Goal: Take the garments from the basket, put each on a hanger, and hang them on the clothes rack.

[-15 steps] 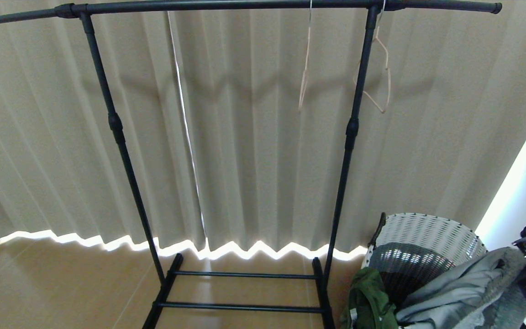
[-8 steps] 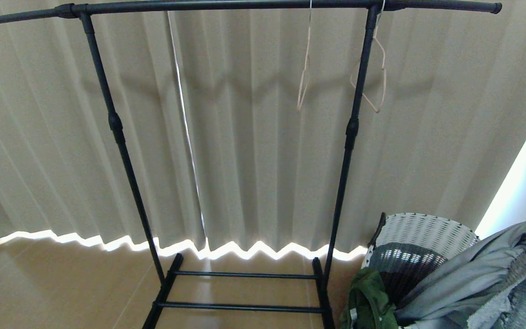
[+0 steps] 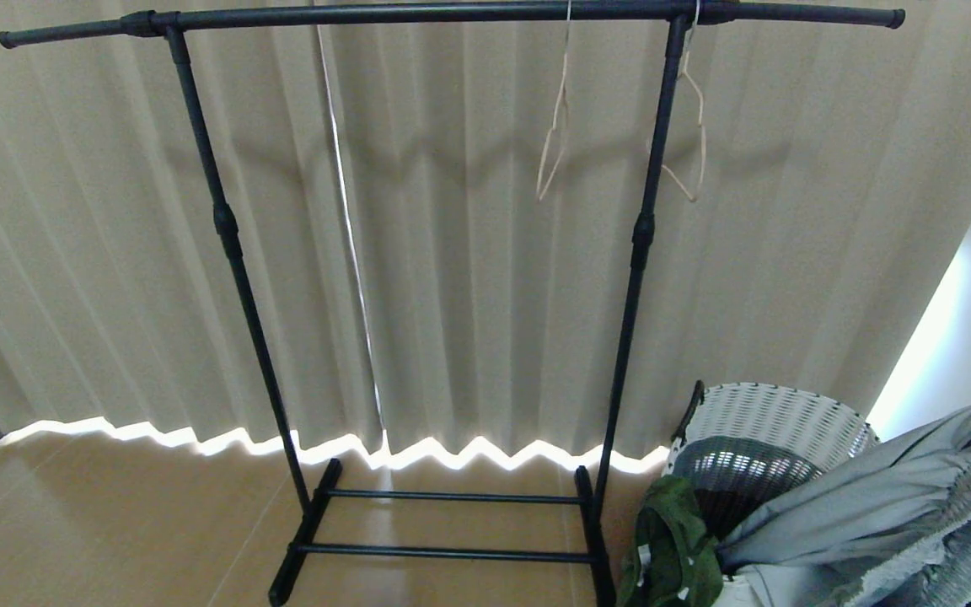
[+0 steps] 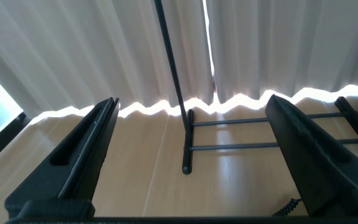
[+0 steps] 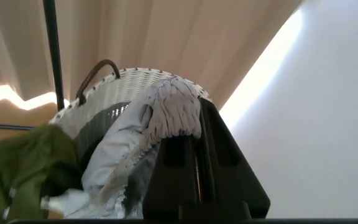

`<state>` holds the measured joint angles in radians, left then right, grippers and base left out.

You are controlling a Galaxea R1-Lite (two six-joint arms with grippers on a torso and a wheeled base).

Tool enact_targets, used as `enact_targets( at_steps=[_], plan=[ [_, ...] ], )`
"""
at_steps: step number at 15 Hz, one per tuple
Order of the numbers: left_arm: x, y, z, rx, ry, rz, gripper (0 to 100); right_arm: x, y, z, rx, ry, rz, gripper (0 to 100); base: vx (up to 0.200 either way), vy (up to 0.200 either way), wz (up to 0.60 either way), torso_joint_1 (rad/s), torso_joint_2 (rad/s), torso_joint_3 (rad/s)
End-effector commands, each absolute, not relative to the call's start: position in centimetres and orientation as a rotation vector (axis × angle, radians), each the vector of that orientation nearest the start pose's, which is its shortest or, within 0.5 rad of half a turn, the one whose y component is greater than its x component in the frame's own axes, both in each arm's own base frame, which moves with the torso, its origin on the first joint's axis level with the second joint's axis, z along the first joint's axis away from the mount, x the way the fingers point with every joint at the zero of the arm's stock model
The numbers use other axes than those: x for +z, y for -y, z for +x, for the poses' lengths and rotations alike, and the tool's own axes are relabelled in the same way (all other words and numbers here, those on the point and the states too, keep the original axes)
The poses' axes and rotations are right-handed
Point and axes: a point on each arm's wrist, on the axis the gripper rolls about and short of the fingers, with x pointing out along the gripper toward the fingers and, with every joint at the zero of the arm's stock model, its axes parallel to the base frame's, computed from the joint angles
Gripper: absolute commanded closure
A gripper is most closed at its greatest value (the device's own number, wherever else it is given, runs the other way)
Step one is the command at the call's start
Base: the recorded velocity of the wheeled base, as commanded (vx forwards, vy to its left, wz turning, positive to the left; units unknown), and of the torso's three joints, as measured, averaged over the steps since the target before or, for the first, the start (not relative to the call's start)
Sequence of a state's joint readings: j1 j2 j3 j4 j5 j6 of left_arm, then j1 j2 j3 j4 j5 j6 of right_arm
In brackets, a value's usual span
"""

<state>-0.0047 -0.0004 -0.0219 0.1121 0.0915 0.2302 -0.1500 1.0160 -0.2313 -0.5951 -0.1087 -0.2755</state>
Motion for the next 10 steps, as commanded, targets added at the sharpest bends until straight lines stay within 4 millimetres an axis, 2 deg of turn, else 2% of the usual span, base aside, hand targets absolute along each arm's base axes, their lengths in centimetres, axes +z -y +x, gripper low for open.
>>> enact_targets(
  at_steps=[1,6,10],
  plan=[
    [7.00,-0.22,-2.50,0.077,-0.100,0.234,0,16.48,2.01,11.74,-0.228,-0.228,-0.270,100,-0.200,0.000,0.00,0.002,0.00,0.002],
    [7.00,-0.22,-2.50,0.077,-0.100,0.233,0,16.36,2.00,11.70,-0.229,-0.233,-0.271,100,-0.200,0.000,0.00,0.000,0.00,0.004],
    [7.00,-0.21,-2.50,0.075,-0.100,0.237,0,16.25,1.98,11.70,-0.225,-0.237,-0.271,100,0.000,0.000,0.00,0.000,0.00,0.000]
  ],
)
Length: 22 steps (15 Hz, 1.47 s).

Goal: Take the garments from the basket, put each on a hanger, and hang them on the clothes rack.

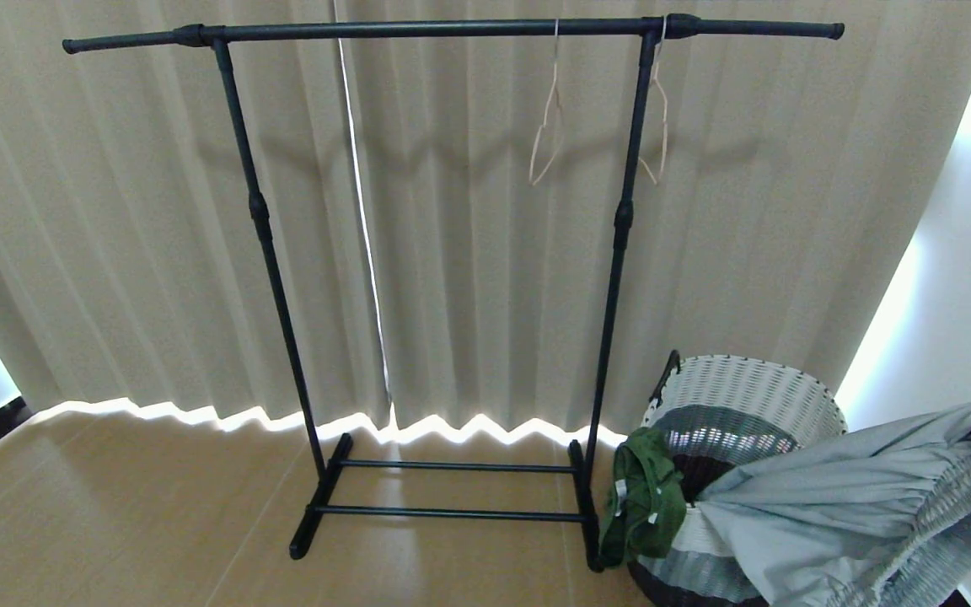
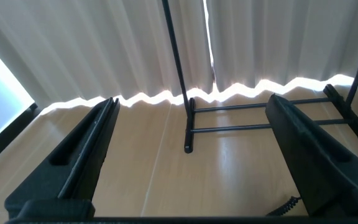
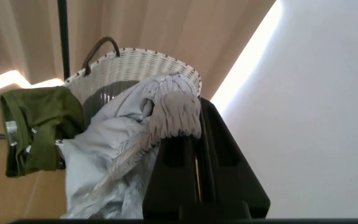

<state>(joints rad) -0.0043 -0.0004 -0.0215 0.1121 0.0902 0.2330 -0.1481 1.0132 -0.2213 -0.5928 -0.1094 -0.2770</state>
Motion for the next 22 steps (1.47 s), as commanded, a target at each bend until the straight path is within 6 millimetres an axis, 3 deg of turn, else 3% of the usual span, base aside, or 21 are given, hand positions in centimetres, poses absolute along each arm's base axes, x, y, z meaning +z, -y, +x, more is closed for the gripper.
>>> enact_targets(
  at_steps=[1,3,9,22],
  plan=[
    [7.00,-0.21,-2.50,0.075,-0.100,0.237,0,16.25,1.93,11.71,-0.221,-0.236,-0.272,100,0.000,0.000,0.00,0.000,0.00,0.000],
    [7.00,-0.21,-2.50,0.075,-0.100,0.239,0,16.25,1.82,11.73,-0.212,-0.235,-0.273,100,0.000,0.000,0.00,0.000,0.00,0.000],
    [7.00,-0.21,-2.50,0.073,-0.100,0.237,0,16.20,1.72,11.79,-0.204,-0.239,-0.274,100,0.000,0.200,0.00,0.005,0.00,0.004],
    [7.01,-0.15,-2.49,0.037,-0.097,0.325,0,15.35,1.67,11.40,-0.197,-0.268,-0.278,100,0.000,0.000,0.00,0.000,0.00,0.000]
  ],
)
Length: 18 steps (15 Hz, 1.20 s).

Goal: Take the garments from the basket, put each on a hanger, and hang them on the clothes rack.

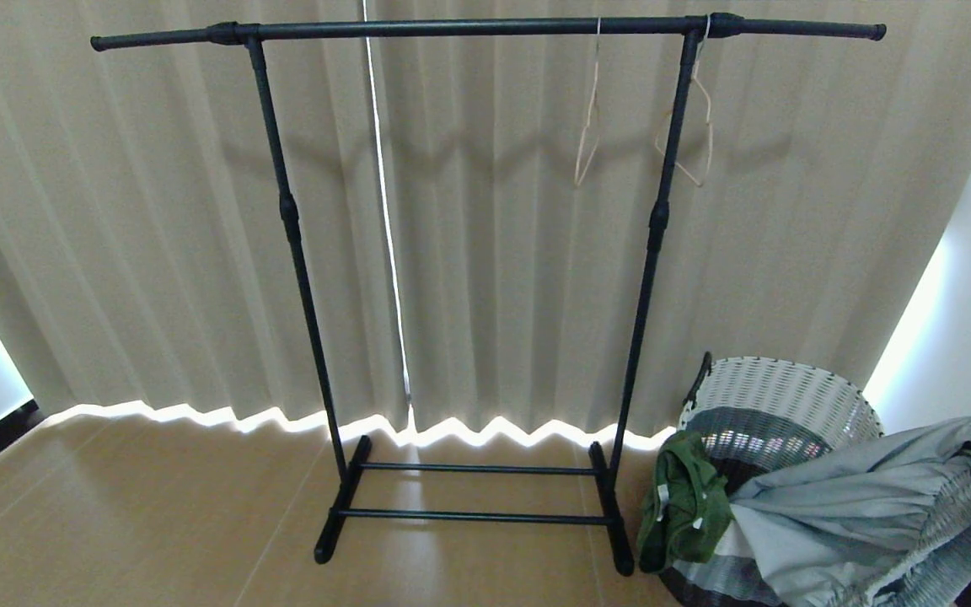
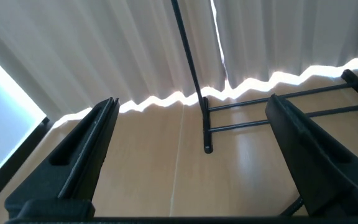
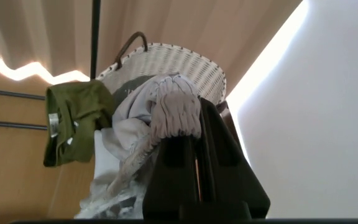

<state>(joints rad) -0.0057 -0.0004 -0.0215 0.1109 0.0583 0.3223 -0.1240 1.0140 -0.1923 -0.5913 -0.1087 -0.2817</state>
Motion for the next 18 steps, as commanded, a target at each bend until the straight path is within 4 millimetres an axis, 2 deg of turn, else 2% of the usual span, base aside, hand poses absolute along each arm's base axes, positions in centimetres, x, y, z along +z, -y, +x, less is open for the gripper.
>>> enact_targets(
  at_steps=[1,6,9,10,11,13,14,15,18],
  plan=[
    [7.0,-0.1,-2.5,0.037,-0.097,0.325,0,15.2,1.7,11.4,-0.196,-0.272,-0.278,100,0.000,0.000,0.00,0.000,0.00,0.000],
    [7.0,-0.1,-2.5,0.033,-0.096,0.328,0,15.2,1.7,11.3,-0.193,-0.274,-0.304,100,0.000,0.000,0.00,0.000,0.00,0.000],
    [7.4,-0.1,-2.5,0.011,-0.072,0.355,0,16.6,1.6,11.2,-0.175,-0.312,-0.335,100,0.000,0.000,0.00,0.000,0.00,0.000],
    [8.2,0.0,-2.7,-0.014,-0.032,0.359,0,17.9,1.4,11.0,-0.146,-0.331,-0.334,100,0.000,0.000,0.00,0.000,0.00,0.000],
    [10.0,0.1,-3.2,-0.073,0.027,0.361,0,20.2,0.9,10.4,-0.089,-0.383,-0.338,100,0.000,0.000,0.00,0.000,0.00,0.000],
    [12.0,0.2,-3.0,-0.109,0.022,0.362,0,22.1,0.5,9.5,-0.025,-0.481,-0.343,100,0.000,0.000,0.00,0.000,0.00,0.000],
    [13.7,0.3,-2.1,-0.138,-0.017,0.362,0,23.3,0.0,8.7,0.057,-0.547,-0.343,100,0.000,0.000,0.00,0.000,0.00,0.000],
    [14.6,0.3,-1.6,-0.158,-0.040,0.363,0,23.6,-0.1,8.6,0.081,-0.558,-0.341,100,0.000,0.000,0.00,0.000,0.00,0.000],
    [19.4,0.7,2.8,-0.331,-0.142,0.340,0,24.8,-0.4,9.3,0.125,-0.542,-0.339,100,0.000,0.000,0.00,0.000,0.00,0.000]
  ],
)
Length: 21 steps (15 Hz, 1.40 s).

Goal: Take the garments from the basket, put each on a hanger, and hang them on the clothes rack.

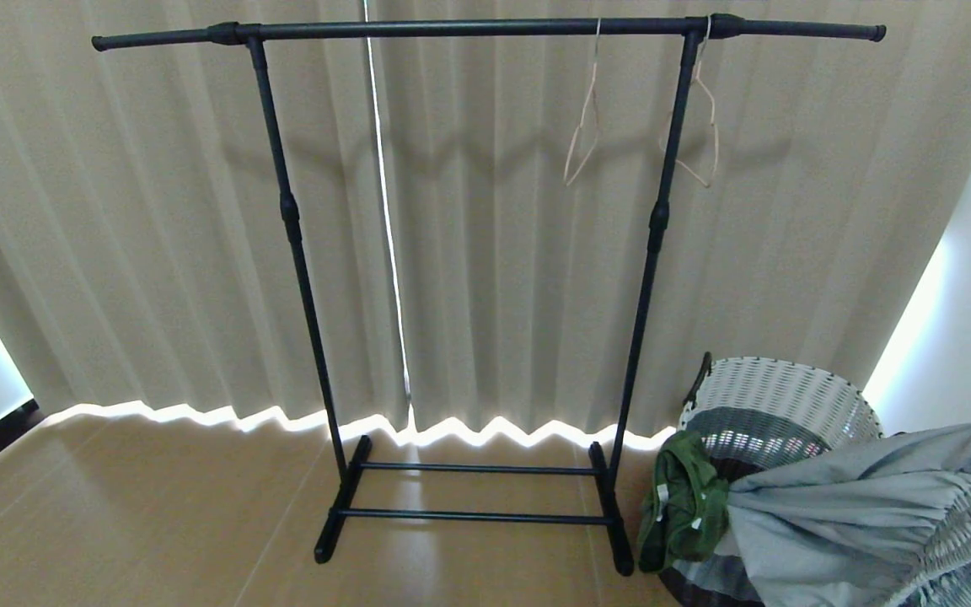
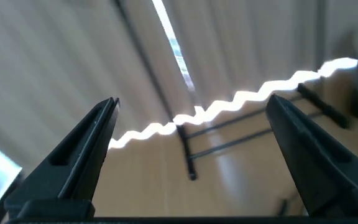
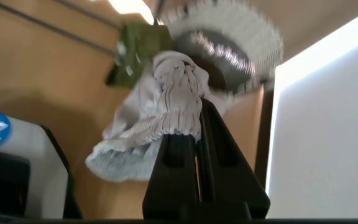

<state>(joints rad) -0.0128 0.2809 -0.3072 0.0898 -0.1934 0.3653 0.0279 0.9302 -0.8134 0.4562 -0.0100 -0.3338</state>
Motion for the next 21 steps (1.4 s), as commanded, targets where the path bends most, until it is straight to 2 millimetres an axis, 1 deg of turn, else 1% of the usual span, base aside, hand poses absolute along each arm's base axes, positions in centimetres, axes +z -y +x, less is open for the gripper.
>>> enact_targets(
  at_steps=[1,2,4,6,7,9,11,13,14,16,17,20,21],
  plan=[
    [20.5,0.9,4.3,-0.372,-0.154,0.340,0,25.0,-0.5,9.6,0.142,-0.534,-0.327,100,0.000,0.000,0.00,0.000,0.00,0.000],
    [21.8,1.5,5.8,-0.438,-0.146,0.342,0,25.5,-0.6,9.9,0.179,-0.514,-0.292,100,0.000,0.000,0.00,0.000,0.00,0.000],
    [23.0,2.8,8.3,-0.523,-0.158,0.358,0,26.1,-0.7,10.5,0.200,-0.502,-0.262,100,0.000,0.000,0.00,0.000,0.00,0.000],
    [23.4,4.7,10.3,-0.578,-0.175,0.380,0,26.6,-0.8,10.9,0.200,-0.494,-0.261,100,0.000,0.000,0.00,0.000,0.00,0.000],
    [23.1,6.5,11.6,-0.600,-0.181,0.394,0,26.6,-0.8,11.2,0.202,-0.494,-0.259,100,0.000,0.000,0.00,0.000,0.00,0.000],
    [22.5,9.7,13.5,-0.613,-0.171,0.401,0,26.6,-0.8,12.0,0.198,-0.467,-0.256,100,0.000,0.000,0.00,0.000,0.00,0.000],
    [21.5,12.2,14.5,-0.657,-0.194,0.412,0,26.8,-1.3,12.4,0.222,-0.447,-0.242,100,0.000,0.000,0.00,0.000,0.00,0.000],
    [20.4,14.4,15.0,-0.723,-0.236,0.415,0,27.0,-1.8,12.6,0.244,-0.421,-0.193,100,0.000,0.000,0.00,0.000,0.00,0.000],
    [19.9,16.4,14.9,-0.777,-0.254,0.383,0,27.1,-2.2,12.7,0.265,-0.410,-0.153,100,0.000,0.000,0.00,0.000,0.00,0.000],
    [19.5,19.8,14.2,-0.863,-0.267,0.321,0,27.4,-2.7,13.1,0.285,-0.384,-0.099,100,0.000,0.000,0.00,0.000,0.00,0.000],
    [19.1,22.2,13.5,-0.906,-0.287,0.306,0,27.6,-3.0,13.5,0.296,-0.355,-0.083,100,0.000,0.000,0.00,0.000,0.00,0.000],
    [17.7,27.8,12.3,-0.975,-0.335,0.240,0,28.3,-3.8,14.0,0.334,-0.293,-0.025,100,0.000,0.000,0.00,0.000,0.00,0.000],
    [16.9,30.0,12.0,-0.978,-0.342,0.212,0,28.5,-3.9,14.0,0.335,-0.279,-0.009,100,0.000,0.000,0.00,0.000,0.00,0.000]
  ],
)
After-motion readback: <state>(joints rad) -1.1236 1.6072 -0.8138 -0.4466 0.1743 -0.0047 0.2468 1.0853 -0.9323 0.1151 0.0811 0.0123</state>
